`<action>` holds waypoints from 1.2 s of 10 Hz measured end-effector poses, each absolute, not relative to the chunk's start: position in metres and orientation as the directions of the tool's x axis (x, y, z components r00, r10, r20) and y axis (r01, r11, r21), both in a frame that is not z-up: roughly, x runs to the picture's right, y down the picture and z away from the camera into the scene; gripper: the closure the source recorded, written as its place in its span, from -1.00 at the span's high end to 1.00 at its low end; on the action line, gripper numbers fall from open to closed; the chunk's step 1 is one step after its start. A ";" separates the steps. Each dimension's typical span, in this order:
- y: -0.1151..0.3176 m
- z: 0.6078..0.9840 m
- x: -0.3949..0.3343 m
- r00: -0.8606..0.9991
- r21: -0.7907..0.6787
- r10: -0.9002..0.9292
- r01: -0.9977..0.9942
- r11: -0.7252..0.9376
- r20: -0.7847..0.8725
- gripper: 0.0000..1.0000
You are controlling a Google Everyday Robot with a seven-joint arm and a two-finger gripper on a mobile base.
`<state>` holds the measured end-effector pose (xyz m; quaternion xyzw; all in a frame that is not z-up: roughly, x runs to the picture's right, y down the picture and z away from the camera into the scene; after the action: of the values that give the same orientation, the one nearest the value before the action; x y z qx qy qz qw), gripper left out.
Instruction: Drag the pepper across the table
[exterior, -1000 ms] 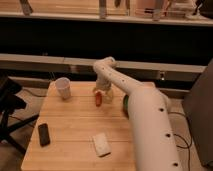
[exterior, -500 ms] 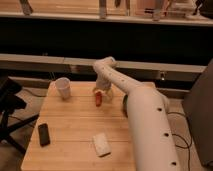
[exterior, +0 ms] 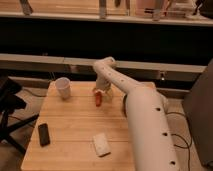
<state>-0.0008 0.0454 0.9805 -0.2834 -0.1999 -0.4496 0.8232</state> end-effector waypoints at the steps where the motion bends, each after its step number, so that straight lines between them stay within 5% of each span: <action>1: 0.045 0.981 0.000 0.515 -0.287 -0.627 0.854 0.434 0.584 0.60; 12: 0.048 0.985 0.000 0.503 -0.282 -0.632 0.861 0.423 0.590 0.60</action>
<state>-0.0003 0.0482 0.9853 -0.2844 -0.2017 -0.4556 0.8191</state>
